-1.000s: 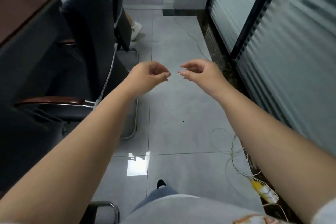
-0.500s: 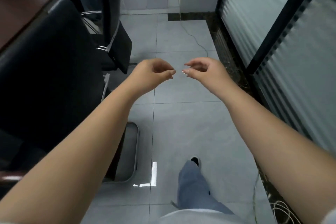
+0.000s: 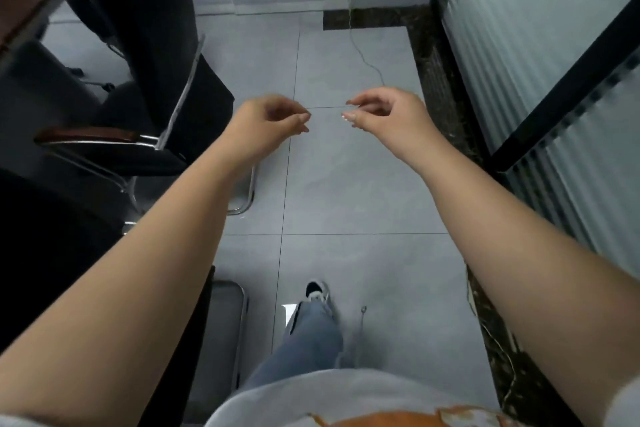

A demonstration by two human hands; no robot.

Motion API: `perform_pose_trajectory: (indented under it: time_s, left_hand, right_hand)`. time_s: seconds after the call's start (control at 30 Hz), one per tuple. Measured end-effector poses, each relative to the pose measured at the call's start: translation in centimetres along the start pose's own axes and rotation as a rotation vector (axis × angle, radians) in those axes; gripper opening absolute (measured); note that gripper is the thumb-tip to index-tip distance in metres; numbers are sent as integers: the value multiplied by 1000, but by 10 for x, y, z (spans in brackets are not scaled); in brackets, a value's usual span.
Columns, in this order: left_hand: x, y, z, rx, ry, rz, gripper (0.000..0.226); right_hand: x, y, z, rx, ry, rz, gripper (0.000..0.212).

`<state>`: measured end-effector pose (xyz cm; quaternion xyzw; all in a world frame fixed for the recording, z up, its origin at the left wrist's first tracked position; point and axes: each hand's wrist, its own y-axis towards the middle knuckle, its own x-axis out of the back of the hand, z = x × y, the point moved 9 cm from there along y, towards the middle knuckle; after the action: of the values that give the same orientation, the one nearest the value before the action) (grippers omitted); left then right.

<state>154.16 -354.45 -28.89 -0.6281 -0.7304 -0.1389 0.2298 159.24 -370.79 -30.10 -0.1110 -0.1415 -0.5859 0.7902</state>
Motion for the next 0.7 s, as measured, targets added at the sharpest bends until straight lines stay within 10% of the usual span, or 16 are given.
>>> perform_pose_trajectory:
  time_s: [0.7]
  left_hand:
    - [58,520,14,22,-78,2,7]
  right_hand:
    - [6,505,-29,-87,-109,17,7]
